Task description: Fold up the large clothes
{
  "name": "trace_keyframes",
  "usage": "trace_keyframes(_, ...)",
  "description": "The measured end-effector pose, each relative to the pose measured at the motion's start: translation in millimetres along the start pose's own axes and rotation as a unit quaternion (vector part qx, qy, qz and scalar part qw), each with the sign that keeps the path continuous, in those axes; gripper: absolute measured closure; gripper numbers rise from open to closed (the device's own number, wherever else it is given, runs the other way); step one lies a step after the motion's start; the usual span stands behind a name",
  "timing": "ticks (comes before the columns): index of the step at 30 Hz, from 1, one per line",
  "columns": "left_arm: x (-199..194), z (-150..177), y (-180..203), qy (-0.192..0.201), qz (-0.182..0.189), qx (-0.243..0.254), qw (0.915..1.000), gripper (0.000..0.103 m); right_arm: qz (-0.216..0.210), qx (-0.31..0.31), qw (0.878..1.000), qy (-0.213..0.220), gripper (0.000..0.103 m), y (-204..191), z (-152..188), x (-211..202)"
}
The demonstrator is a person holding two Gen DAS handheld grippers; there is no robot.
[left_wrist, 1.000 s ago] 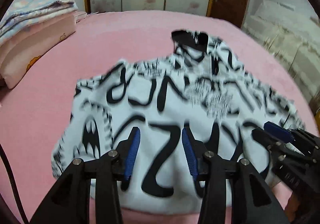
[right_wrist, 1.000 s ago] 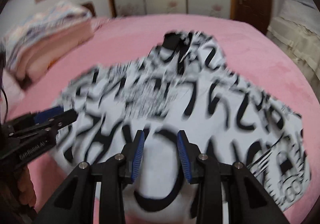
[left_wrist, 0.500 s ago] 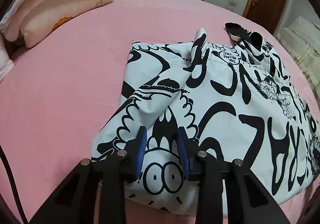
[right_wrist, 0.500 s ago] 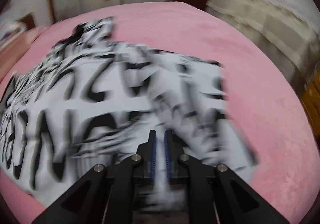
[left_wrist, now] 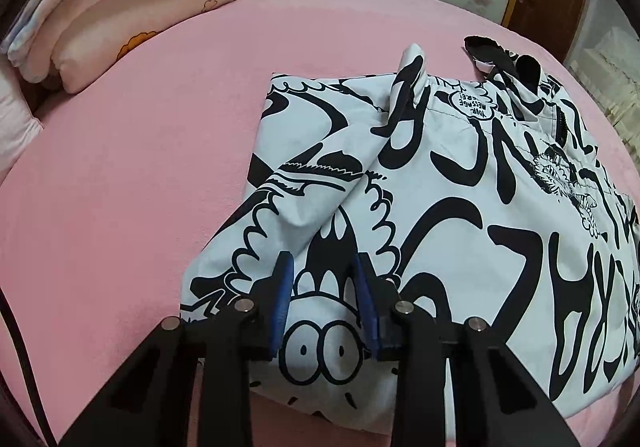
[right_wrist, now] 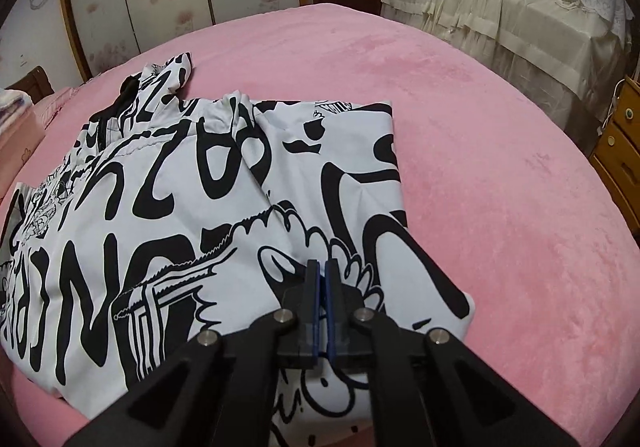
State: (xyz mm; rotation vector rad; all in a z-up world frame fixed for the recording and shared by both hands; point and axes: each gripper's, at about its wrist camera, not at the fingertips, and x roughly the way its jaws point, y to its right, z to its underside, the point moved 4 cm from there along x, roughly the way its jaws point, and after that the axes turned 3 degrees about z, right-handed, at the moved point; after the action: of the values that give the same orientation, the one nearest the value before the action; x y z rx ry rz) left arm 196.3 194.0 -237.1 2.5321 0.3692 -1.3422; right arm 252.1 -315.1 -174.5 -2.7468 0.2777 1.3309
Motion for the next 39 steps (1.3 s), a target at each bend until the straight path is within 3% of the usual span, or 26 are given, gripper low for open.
trace_keyframes(10, -2.8, 2.9, 5.8, -0.007, -0.011, 0.031, 0.9994, 0.071, 0.01, -0.017, 1.0, -0.012, 0.099, -3.3, 3.5, -1.2)
trace_keyframes(13, -5.1, 3.2, 10.8, -0.016, -0.011, 0.056, 0.9982, 0.063, 0.01, -0.033, 0.999, -0.031, 0.096, -8.1, -0.3, -0.9)
trace_keyframes(18, -18.8, 1.9, 18.4, -0.039, 0.002, 0.076, 0.9963, 0.045, -0.007, -0.043, 0.997, -0.062, 0.081, -17.1, -4.8, -10.8)
trace_keyframes(24, -41.4, 10.1, 26.9, -0.056, 0.019, 0.091, 0.9941, 0.045, -0.021, -0.063, 0.994, -0.089, 0.081, -33.5, 2.1, -33.2)
trace_keyframes(31, -82.4, 16.6, 43.4, -0.056, 0.023, 0.151, 0.9866, 0.044, -0.046, -0.093, 0.989, -0.103, 0.081, -53.8, 3.7, -69.1)
trace_keyframes(39, -140.4, -12.6, 67.2, -0.041, 0.039, 0.208, 0.9765, 0.042, -0.067, -0.135, 0.985, -0.079, 0.081, -77.3, -42.9, -123.2)
